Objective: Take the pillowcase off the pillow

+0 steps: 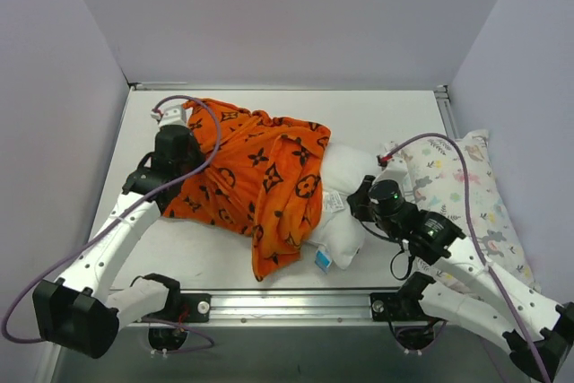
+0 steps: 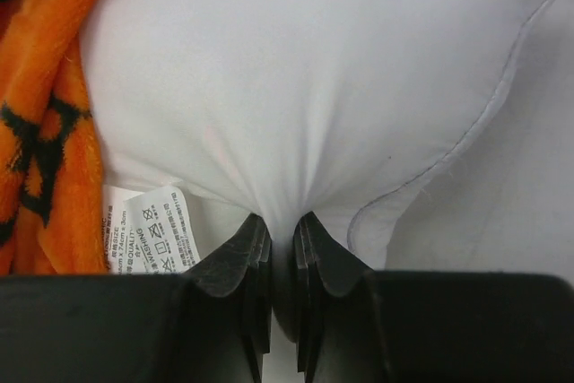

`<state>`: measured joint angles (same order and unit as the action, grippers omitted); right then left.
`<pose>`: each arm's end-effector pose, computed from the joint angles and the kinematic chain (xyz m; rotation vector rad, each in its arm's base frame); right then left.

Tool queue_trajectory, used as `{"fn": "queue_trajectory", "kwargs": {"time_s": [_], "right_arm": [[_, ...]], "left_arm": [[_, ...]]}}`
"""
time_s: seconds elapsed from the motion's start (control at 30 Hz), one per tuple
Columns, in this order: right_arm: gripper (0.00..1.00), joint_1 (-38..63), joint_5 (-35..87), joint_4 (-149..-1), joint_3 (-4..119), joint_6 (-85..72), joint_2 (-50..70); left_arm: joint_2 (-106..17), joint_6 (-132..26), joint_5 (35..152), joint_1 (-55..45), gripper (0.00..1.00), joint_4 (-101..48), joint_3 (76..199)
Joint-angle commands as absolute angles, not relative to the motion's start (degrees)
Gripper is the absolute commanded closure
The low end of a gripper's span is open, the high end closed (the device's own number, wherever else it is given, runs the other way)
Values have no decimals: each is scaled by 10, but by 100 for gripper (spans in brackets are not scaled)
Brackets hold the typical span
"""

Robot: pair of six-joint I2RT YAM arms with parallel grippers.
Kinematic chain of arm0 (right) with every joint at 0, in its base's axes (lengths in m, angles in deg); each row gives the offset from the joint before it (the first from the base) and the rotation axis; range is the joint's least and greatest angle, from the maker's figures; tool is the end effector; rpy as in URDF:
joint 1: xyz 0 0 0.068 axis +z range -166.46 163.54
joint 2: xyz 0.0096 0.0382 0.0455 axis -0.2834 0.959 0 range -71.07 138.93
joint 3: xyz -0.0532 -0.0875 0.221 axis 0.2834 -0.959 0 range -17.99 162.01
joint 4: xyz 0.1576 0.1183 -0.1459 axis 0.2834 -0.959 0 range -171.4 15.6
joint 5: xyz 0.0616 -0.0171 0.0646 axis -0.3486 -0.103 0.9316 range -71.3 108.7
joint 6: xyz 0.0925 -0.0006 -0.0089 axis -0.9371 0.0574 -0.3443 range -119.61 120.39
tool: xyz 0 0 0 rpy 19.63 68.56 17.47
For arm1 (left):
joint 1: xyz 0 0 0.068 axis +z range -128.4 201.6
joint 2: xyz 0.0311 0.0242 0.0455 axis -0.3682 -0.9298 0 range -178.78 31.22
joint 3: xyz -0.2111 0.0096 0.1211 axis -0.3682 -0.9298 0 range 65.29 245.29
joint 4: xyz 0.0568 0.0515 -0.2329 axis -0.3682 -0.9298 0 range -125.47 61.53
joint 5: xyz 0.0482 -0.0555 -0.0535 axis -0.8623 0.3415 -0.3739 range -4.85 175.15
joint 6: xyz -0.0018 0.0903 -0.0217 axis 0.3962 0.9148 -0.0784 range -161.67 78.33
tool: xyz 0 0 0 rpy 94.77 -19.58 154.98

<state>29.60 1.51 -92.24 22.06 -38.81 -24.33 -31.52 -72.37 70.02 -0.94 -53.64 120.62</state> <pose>0.1794 0.1506 0.2528 0.0753 2.0388 0.6583 0.2640 -0.0859 0.2681 -0.3051 2.1073 -0.2689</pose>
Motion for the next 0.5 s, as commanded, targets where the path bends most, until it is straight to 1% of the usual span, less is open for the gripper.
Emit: {"fn": "queue_trajectory", "kwargs": {"time_s": [0.0,0.1,0.13,0.2,0.33,0.37,0.4,0.43,0.47], "right_arm": [[100,238,-33,-1017,257,-345,-284],[100,172,9,-1030,272,-332,-286],[100,156,25,-1031,276,-325,-284],[100,114,54,-1031,286,-319,-284],[100,83,82,-1031,303,-305,-268],[100,82,87,-1029,306,-302,-264],[100,82,90,-1027,311,-301,-256],[100,81,95,-1025,313,-299,-251],[100,82,95,-1021,315,-296,-248]], "left_arm": [[-335,-687,662,103,100,-579,1243],[-357,-740,666,184,100,-591,1249],[-360,-745,685,237,100,-586,1247],[-372,-746,702,266,100,-577,1257],[-394,-726,723,264,100,-586,1282],[-393,-719,778,261,100,-580,1280],[-388,-708,806,253,100,-561,1274],[-373,-702,833,241,97,-548,1259],[-363,-696,877,221,90,-527,1252]]}}
